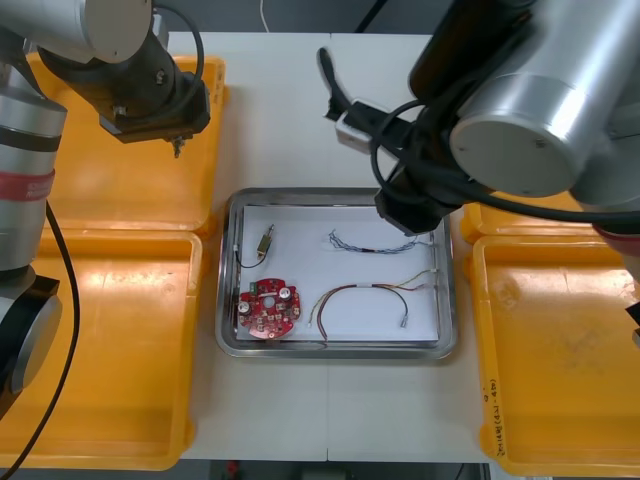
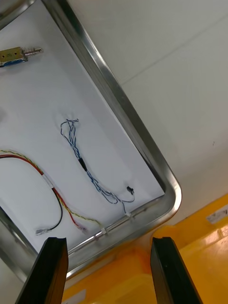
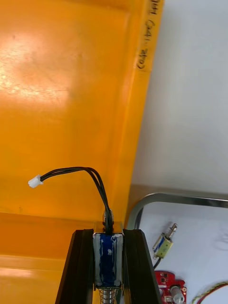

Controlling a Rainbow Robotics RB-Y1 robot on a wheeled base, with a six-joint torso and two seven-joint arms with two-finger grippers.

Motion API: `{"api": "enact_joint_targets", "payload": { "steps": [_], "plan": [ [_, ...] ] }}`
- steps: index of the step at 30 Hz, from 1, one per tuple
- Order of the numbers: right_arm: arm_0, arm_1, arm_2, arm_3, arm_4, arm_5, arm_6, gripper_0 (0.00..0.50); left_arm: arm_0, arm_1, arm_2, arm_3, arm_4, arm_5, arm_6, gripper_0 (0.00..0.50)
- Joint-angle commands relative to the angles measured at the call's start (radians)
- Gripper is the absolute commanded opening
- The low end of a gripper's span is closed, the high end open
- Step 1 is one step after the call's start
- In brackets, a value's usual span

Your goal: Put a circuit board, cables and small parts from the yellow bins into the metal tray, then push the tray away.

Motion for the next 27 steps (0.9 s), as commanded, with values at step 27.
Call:
{"api": "enact_joint_targets", "payload": {
  "steps": [27],
  "plan": [
    [0.463, -0.235, -0.643, -0.134, -0.120, 0.003, -0.324, 0.500, 0.088, -0.161, -0.326, -0.043, -0.024, -0.074, 0.171, 0.001]
  ]
}}
